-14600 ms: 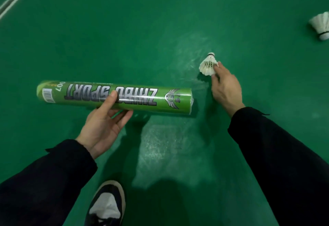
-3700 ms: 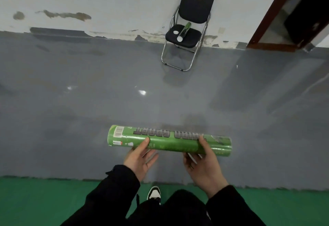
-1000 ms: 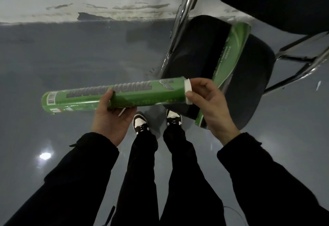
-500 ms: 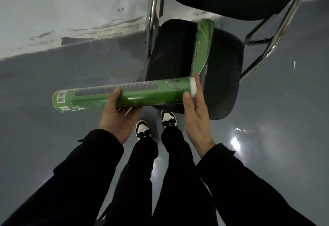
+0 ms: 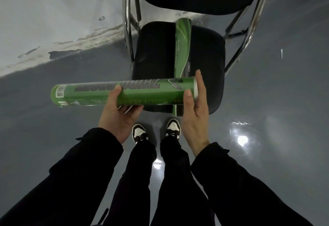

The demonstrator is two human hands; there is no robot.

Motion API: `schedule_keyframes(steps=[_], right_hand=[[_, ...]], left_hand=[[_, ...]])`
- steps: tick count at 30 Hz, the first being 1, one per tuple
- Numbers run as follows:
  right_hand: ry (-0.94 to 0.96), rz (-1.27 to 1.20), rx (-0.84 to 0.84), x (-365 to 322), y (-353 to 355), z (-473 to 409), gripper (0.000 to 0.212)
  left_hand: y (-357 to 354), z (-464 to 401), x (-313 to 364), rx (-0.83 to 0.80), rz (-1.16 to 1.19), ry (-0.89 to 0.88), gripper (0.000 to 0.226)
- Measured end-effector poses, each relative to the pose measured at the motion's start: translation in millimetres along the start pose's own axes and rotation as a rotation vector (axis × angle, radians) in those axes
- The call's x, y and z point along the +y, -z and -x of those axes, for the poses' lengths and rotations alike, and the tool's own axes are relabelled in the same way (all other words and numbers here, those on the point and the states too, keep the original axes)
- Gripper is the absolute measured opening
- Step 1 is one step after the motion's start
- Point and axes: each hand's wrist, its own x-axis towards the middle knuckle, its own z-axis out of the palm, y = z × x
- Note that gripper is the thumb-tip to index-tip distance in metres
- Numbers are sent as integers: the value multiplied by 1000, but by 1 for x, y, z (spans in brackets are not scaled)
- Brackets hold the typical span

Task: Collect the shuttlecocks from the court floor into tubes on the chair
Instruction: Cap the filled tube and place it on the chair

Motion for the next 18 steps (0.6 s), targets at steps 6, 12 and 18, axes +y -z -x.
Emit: schedule_keyframes(steps=[6, 12, 18], right_hand=[[-89, -64, -121, -9, 16, -17, 54], [-217, -31, -222, -11, 26, -28, 40], [-141, 120, -322, -12, 31, -34, 43]], left_hand=[[-15, -4, -5, 44, 11, -19, 30], [-21, -2, -7, 90, 12, -56, 25], [-12, 1, -14, 106, -3, -33, 31]])
